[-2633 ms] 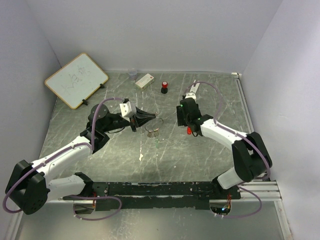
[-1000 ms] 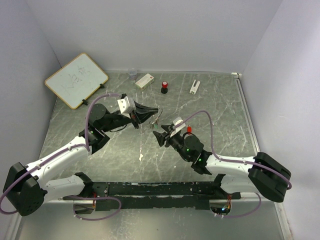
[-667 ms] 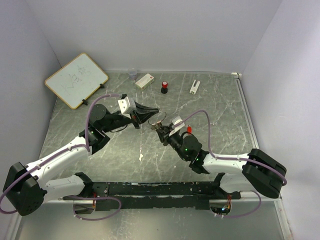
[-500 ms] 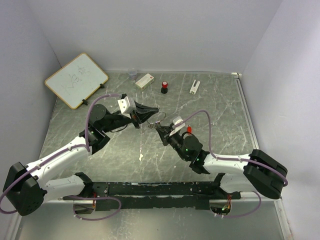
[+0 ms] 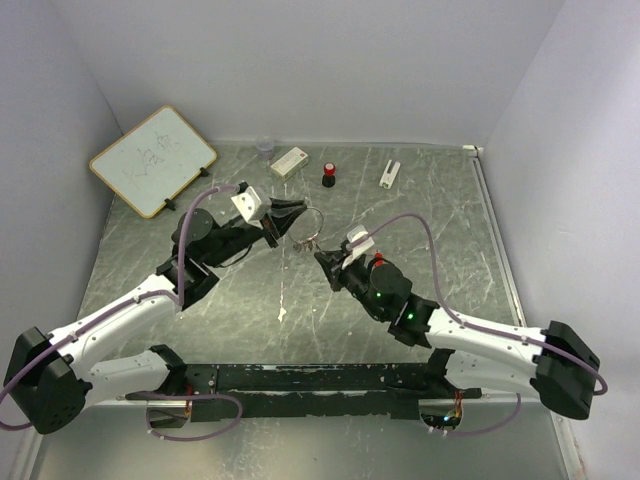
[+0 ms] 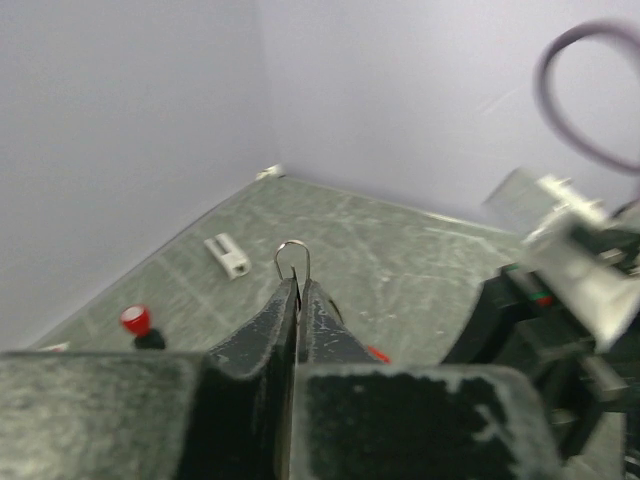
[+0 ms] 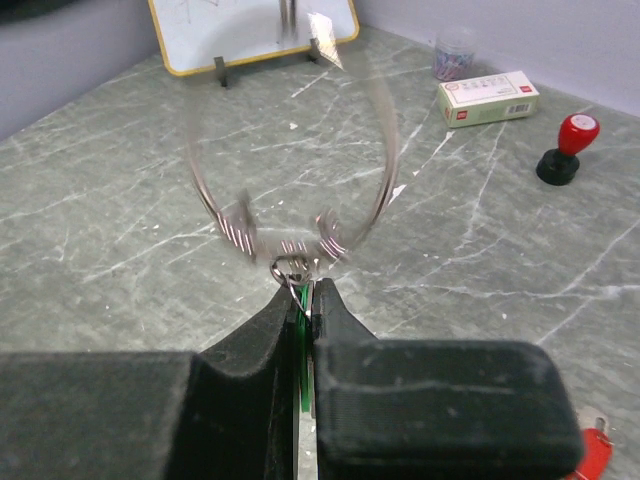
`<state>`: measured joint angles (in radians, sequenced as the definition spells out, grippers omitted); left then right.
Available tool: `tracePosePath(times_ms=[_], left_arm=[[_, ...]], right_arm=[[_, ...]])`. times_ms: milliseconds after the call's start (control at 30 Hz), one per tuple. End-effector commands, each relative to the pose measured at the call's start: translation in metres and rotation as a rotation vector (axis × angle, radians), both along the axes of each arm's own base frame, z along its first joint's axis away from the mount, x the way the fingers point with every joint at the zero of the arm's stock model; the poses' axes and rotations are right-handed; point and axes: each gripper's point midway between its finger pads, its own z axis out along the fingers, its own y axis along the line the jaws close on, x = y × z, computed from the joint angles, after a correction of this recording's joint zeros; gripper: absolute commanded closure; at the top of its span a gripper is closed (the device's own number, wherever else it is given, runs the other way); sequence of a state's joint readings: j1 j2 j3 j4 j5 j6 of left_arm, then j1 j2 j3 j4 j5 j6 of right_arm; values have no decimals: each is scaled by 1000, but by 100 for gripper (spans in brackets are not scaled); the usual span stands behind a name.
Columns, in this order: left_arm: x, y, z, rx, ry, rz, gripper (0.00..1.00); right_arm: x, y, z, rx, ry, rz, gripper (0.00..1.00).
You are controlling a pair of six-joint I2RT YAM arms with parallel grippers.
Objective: Remove the keys from the keyring
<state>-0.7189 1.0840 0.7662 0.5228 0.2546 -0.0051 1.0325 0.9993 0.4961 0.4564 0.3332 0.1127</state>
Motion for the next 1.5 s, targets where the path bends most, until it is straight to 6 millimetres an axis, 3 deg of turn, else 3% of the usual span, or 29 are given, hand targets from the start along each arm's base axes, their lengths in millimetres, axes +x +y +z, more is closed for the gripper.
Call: tracePosePath(times_ms=[0, 67, 133, 267, 500, 900, 1100, 1333, 1467], left_arm=[[24, 18, -6, 22, 52, 172, 22], [24, 17, -14, 29, 70, 171, 3], [22, 16, -20, 31, 77, 159, 2], [16, 15, -27, 45, 62, 128, 5], [-12, 10, -24, 25, -36, 4, 21], [-58, -11, -10, -91, -192, -267, 23], [-58, -20, -24, -76, -166, -315, 21], [-59, -25, -41, -84, -138, -336, 20], [-61, -25, -43, -97, -146, -345, 21]], right_arm=[[-3, -18, 2, -129, 85, -81, 100], [-2, -21, 11, -163, 97, -109, 100], [-1, -22, 16, -207, 112, -126, 100], [2, -24, 27, -275, 131, -160, 100], [3, -29, 47, -350, 184, -215, 100], [-11, -26, 57, -405, 204, -232, 100], [-12, -21, 68, -385, 195, -239, 100], [-11, -30, 74, -592, 281, -355, 100], [-15, -29, 85, -609, 291, -371, 100]])
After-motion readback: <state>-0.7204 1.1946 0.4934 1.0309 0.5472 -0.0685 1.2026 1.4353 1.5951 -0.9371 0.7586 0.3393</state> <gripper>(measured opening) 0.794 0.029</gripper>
